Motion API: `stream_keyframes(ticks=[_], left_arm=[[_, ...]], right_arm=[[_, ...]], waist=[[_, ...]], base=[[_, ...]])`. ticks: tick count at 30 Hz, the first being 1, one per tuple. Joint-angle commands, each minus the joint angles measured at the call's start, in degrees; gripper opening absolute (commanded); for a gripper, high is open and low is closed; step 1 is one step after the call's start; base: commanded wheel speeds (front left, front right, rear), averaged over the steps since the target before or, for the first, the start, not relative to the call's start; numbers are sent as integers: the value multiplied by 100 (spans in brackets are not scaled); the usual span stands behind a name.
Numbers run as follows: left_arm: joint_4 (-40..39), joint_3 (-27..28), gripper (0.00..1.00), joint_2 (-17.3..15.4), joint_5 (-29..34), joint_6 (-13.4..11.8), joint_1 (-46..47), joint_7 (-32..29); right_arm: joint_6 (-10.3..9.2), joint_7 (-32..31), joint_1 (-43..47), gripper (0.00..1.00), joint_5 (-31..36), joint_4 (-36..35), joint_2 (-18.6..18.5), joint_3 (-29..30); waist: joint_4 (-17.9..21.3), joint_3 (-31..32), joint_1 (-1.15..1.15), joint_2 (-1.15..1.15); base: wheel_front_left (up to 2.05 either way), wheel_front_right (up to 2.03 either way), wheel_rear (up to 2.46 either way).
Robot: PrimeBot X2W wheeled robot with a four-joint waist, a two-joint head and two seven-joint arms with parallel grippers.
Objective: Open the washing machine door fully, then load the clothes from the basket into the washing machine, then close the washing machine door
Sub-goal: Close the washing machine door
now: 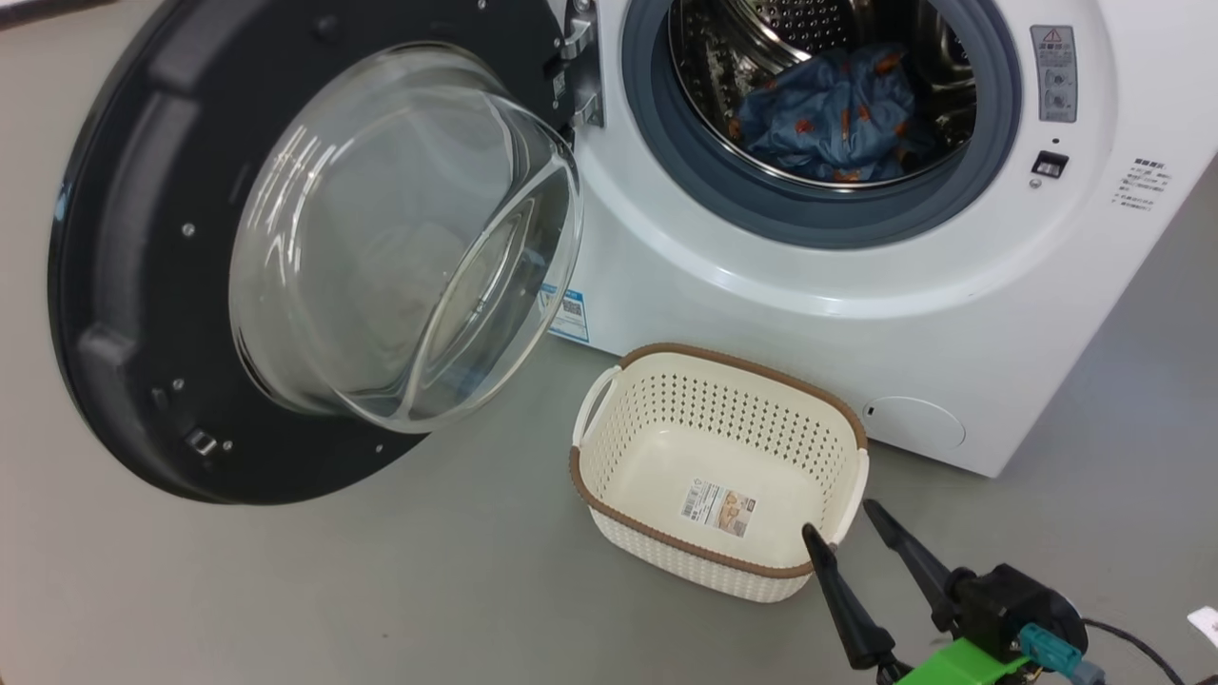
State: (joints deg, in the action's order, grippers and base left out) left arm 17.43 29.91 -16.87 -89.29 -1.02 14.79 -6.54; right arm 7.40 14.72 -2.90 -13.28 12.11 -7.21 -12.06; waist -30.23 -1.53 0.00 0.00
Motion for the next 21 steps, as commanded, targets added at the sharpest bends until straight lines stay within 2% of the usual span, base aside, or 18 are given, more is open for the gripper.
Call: stream_keyframes(ticks=[1,9,21], left_arm=[[152,193,0,-423,-148,1,512,-149],[1408,95,0,-742,-554,362,1552,-680],[2574,-366,0,-817,-436,764,2244,-1204]], right_arm=[[9,28,10,100,34,-154,-14,-94],[9,28,167,100,95,-233,-20,81],[9,28,337,100,177,-346,-94,272]], waist=[[-6,-90,0,0],[1,-207,0,0],[19,-374,0,0]], base=[[0,0,0],[0,0,0],[0,0,0]])
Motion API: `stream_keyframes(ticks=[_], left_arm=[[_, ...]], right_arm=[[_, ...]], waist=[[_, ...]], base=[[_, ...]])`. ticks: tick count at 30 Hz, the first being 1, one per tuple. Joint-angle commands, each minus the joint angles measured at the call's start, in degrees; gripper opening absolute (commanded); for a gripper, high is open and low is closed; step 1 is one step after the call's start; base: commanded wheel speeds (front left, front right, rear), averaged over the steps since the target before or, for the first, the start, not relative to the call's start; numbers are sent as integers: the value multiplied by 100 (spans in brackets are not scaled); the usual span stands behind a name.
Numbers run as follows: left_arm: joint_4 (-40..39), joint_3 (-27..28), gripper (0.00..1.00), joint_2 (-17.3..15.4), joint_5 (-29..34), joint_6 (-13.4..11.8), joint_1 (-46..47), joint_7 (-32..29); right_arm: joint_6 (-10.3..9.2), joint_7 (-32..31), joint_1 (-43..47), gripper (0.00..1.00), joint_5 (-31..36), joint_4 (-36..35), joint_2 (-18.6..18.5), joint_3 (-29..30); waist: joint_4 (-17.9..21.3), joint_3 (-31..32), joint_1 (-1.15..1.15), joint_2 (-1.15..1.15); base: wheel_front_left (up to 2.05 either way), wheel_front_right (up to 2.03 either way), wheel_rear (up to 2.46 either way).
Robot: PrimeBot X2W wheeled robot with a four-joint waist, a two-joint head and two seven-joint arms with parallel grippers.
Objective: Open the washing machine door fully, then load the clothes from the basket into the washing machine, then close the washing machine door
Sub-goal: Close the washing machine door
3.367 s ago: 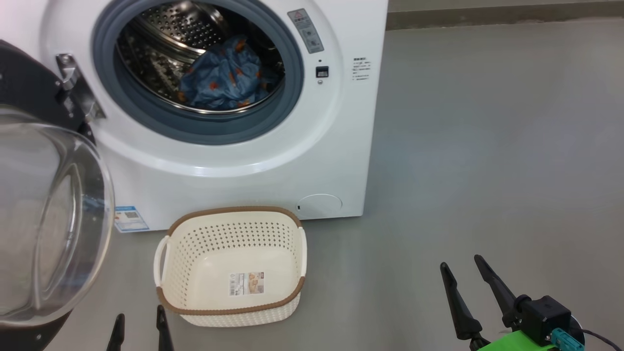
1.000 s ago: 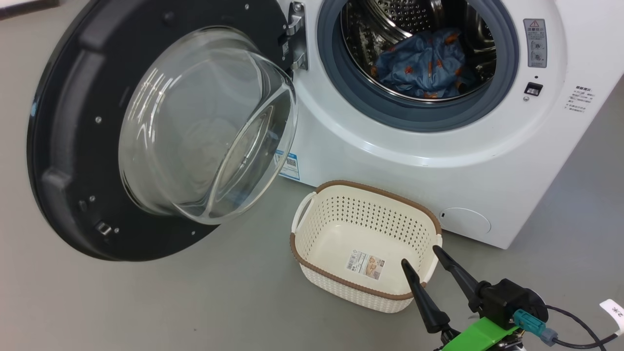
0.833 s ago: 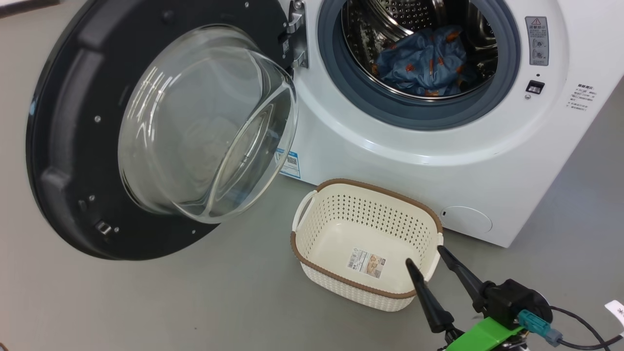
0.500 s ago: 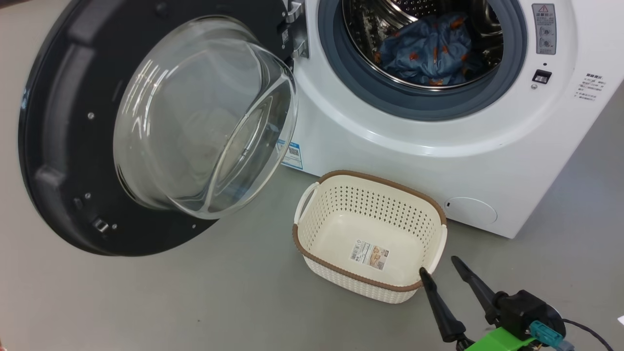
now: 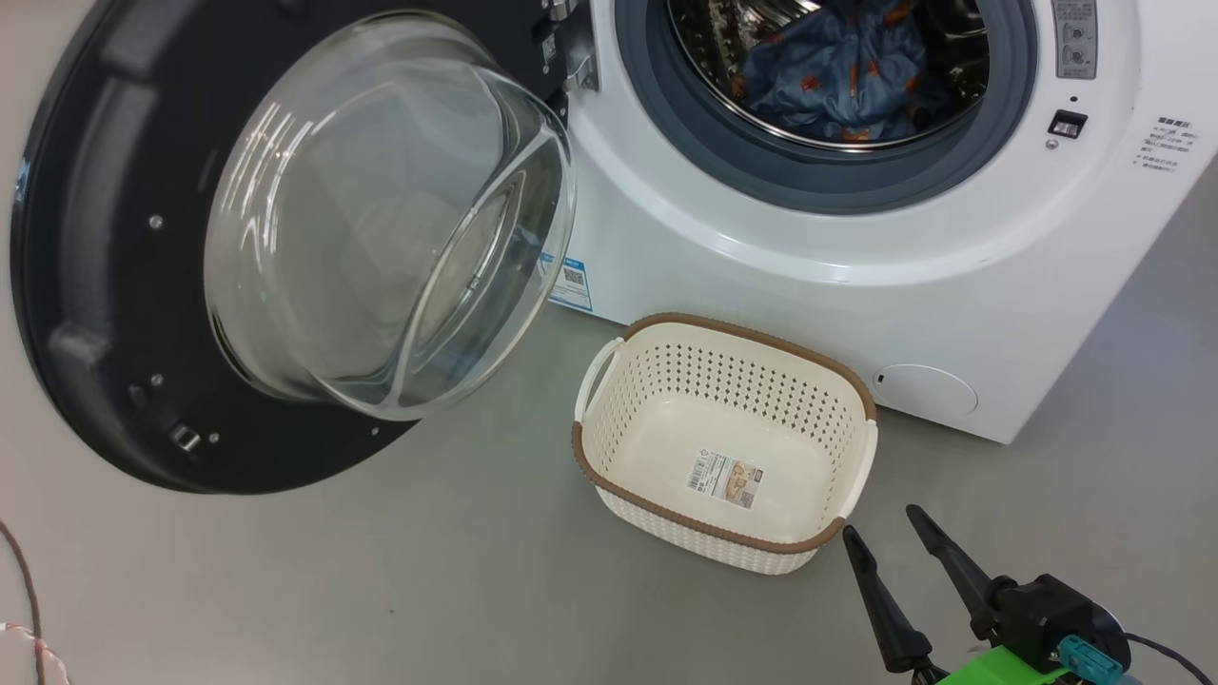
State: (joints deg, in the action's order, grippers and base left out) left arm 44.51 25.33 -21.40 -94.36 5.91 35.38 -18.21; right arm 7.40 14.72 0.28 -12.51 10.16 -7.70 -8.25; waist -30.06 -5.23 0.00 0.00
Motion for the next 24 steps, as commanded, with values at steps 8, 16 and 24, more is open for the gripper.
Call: stream_keyframes(ticks=[8,16,24], left_arm=[[209,-50,0,-369,77,150,438,-385],[87,-133,0,-245,61,157,493,-718],[10,-343,0,-159,137,157,384,-1203]], right_arm=[[9,28,-7,100,126,-161,-74,-77],[9,28,-60,100,127,-167,-141,-51],[9,28,-72,100,122,-160,-163,-38]], waist=[[161,-130,0,0],[254,-216,0,0],[254,-251,0,0]], base=[[0,0,0],[0,0,0],[0,0,0]])
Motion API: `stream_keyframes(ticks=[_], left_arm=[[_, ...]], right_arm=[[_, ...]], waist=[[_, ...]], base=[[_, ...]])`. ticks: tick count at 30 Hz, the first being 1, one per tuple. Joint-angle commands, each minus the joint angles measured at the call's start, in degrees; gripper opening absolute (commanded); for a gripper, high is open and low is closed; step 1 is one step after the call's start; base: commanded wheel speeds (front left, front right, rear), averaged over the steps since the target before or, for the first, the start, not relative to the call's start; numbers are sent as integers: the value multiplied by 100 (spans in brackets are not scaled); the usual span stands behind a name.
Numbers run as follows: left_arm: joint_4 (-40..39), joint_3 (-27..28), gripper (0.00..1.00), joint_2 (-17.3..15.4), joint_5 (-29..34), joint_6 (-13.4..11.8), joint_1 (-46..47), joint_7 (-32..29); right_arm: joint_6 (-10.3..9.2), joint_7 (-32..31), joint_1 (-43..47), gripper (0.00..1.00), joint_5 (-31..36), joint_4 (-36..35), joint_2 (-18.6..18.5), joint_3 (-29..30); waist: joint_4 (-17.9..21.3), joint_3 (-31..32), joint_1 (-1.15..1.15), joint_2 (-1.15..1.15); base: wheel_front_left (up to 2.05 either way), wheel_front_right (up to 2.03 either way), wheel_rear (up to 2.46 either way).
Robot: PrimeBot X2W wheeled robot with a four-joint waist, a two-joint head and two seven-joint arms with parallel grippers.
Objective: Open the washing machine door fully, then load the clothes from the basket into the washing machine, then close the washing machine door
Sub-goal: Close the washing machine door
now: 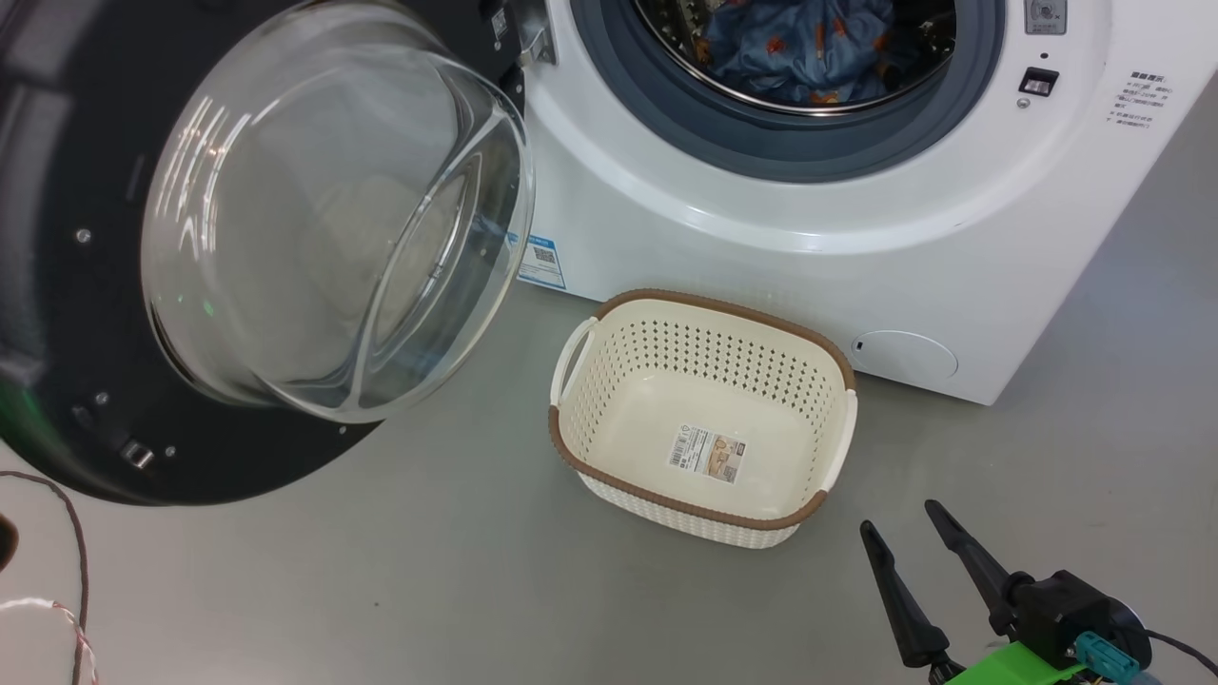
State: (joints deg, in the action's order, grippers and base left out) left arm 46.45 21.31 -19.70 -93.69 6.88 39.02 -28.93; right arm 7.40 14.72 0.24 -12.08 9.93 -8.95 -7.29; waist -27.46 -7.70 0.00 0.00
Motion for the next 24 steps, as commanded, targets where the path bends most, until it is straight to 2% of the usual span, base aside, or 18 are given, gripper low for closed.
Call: stream_keyframes(ticks=[1,6,12,24], left_arm=[[-204,38,0,-322,78,60,4,-183],[-262,-13,0,-248,25,60,-53,-464],[-447,-109,0,-95,-138,60,-216,-1086],[-1135,-364,0,206,-319,60,-583,-2035]], right_arm=[[9,28,-68,100,82,-137,-41,-129],[9,28,-68,100,88,-136,-54,-125],[9,28,-64,100,78,-132,-55,-128],[9,28,-68,100,73,-140,25,-118]], waist=[[-13,-7,0,0],[-36,-5,0,0],[-55,27,0,0],[-30,110,0,0]], base=[[0,0,0],[0,0,0],[0,0,0],[0,0,0]])
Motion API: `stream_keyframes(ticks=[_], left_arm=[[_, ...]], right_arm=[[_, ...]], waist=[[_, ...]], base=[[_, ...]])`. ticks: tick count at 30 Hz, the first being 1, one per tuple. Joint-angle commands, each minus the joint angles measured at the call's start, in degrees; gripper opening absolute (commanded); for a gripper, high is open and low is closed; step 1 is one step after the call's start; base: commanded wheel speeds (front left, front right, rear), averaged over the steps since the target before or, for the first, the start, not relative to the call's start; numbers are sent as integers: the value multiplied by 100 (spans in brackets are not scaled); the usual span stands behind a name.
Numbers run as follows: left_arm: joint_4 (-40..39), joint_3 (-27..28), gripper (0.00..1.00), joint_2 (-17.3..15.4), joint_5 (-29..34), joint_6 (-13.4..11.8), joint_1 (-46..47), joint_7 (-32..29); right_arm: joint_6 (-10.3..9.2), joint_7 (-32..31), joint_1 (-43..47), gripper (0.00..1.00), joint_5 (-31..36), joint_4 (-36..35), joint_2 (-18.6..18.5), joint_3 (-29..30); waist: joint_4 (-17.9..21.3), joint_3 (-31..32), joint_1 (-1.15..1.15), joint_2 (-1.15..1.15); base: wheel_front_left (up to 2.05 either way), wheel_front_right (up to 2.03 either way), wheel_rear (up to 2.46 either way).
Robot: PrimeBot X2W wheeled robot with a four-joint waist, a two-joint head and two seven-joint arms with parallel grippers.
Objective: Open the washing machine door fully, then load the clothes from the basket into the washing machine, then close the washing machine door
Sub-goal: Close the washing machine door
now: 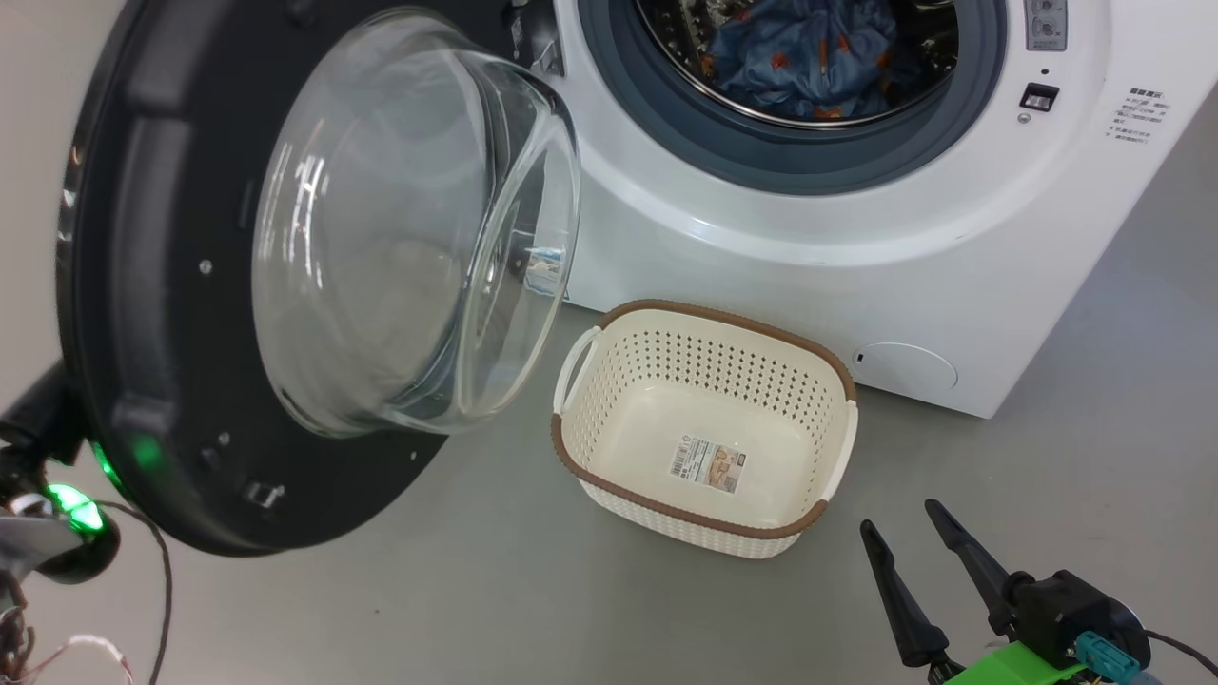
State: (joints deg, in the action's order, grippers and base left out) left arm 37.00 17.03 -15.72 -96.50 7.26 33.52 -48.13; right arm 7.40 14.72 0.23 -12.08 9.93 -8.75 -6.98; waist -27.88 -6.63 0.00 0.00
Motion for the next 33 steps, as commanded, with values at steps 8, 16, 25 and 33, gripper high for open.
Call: stream_keyframes(ticks=[8,16,25,33], left_arm=[[-1116,-136,0,46,-213,-187,-474,-670],[-2074,-369,0,573,-328,-527,-905,-770],[-2523,-730,0,1108,-490,-558,-1213,-771],[-2226,-1113,0,1271,-743,-288,-1085,-256]], right_arm=[[9,28,-22,100,64,-170,111,-48],[9,28,-26,100,53,-179,241,-54],[9,28,17,100,55,-194,271,-43],[9,28,-7,100,69,-217,209,-62]], waist=[[154,65,0,0],[405,176,0,0],[770,248,0,0],[1275,261,0,0]], base=[[0,0,0],[0,0,0],[0,0,0],[0,0,0]])
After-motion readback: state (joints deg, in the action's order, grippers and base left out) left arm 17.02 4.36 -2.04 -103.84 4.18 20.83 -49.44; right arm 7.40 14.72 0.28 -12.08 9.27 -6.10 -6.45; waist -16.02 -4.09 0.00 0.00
